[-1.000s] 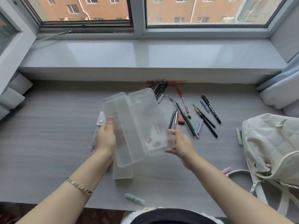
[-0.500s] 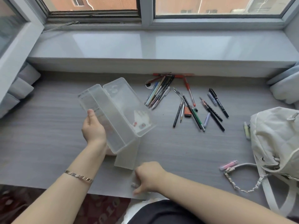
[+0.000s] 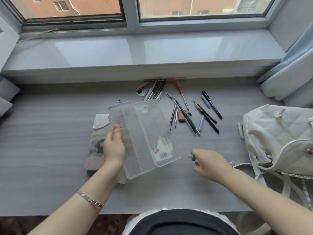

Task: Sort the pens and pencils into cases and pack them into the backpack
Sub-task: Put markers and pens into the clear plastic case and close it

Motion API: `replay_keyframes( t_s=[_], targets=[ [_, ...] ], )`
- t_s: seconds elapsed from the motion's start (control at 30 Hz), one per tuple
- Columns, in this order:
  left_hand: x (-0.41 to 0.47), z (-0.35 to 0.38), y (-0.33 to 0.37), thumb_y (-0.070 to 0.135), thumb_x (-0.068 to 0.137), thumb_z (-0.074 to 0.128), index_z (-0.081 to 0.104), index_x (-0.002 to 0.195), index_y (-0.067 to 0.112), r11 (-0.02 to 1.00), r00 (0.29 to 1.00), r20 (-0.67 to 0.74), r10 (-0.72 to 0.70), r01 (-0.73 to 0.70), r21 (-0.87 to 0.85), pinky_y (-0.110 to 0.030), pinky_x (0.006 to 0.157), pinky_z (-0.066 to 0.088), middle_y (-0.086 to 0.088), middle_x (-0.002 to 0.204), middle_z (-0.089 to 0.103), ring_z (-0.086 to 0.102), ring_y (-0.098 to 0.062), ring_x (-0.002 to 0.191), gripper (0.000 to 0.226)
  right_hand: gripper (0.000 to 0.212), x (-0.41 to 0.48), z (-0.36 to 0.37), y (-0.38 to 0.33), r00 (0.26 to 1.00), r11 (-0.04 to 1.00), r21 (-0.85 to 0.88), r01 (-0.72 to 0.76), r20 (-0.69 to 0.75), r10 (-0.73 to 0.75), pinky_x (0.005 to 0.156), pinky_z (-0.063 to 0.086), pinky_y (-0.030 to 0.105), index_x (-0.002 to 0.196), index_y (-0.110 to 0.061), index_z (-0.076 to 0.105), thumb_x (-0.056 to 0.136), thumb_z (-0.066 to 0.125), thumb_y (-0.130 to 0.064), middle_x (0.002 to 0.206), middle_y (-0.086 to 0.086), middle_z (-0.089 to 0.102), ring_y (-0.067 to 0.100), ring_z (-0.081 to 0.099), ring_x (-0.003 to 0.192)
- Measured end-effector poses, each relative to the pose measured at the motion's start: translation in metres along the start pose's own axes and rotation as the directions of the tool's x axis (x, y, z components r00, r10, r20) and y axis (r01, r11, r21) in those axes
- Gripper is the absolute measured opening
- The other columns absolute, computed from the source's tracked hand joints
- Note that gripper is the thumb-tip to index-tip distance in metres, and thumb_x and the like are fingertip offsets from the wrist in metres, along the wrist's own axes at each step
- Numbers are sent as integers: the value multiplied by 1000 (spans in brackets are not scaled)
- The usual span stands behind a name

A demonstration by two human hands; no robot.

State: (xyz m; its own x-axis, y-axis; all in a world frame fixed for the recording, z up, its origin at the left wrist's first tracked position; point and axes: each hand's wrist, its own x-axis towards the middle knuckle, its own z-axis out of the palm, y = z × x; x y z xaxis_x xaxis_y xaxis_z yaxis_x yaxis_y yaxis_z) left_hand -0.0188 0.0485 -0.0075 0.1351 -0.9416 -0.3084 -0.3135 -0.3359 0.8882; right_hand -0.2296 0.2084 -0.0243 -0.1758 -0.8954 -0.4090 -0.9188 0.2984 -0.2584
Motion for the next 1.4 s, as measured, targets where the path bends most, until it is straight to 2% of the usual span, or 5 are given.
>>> replay_keyframes(
  t_s=[0.27, 0.9, 1.07, 1.23, 1.4],
  targets=[
    [-28, 33, 4, 36, 96, 39, 52, 126, 5, 997, 977, 210, 49, -60, 48, -19, 96, 33, -8, 131, 55, 49, -19, 119, 45, 25, 0, -8, 68, 969, 939, -335, -81, 192, 153, 66, 37, 27, 102, -20, 53, 79, 58, -25, 110, 0, 62, 23, 59, 102],
    [-41, 23, -4, 32, 97, 38, 57, 120, 2, 989, 957, 276, 93, -122, 87, -32, 99, 38, -6, 121, 60, 53, -20, 116, 41, 46, -4, -1, 73, 939, 976, -37, -216, 267, 218, 74, 41, 27, 68, -25, 25, 71, 70, -31, 106, 5, 54, 23, 54, 103],
    [-47, 27, -3, 28, 97, 40, 62, 106, 13, 992, 949, 301, 94, -114, 49, -6, 69, 40, 5, 97, 63, 58, -5, 88, 28, 41, -5, -3, 77, 953, 976, -45, -215, 210, 220, 75, 37, 30, 63, -26, 21, 91, 49, -37, 113, 10, 56, 26, 55, 103],
    [-51, 32, -4, 34, 95, 41, 59, 113, 11, 992, 933, 358, 44, -84, 98, -24, 90, 42, -2, 110, 66, 58, -17, 105, 34, 29, 1, -34, 48, 892, 770, 616, -163, -242, 382, 59, 39, 33, 67, -15, 47, 93, 47, -28, 66, 0, 64, 24, 56, 65],
    [-66, 40, -2, 43, 91, 45, 39, 137, 13, 967, 898, 440, -12, -101, 233, -25, 103, 29, -8, 140, 46, 43, -21, 128, 54, 26, 15, -71, -35, 961, 398, 914, 80, -177, 212, 38, 32, 10, 63, -19, 54, 88, 54, -16, 54, -5, 62, -2, 47, 40]
  ],
)
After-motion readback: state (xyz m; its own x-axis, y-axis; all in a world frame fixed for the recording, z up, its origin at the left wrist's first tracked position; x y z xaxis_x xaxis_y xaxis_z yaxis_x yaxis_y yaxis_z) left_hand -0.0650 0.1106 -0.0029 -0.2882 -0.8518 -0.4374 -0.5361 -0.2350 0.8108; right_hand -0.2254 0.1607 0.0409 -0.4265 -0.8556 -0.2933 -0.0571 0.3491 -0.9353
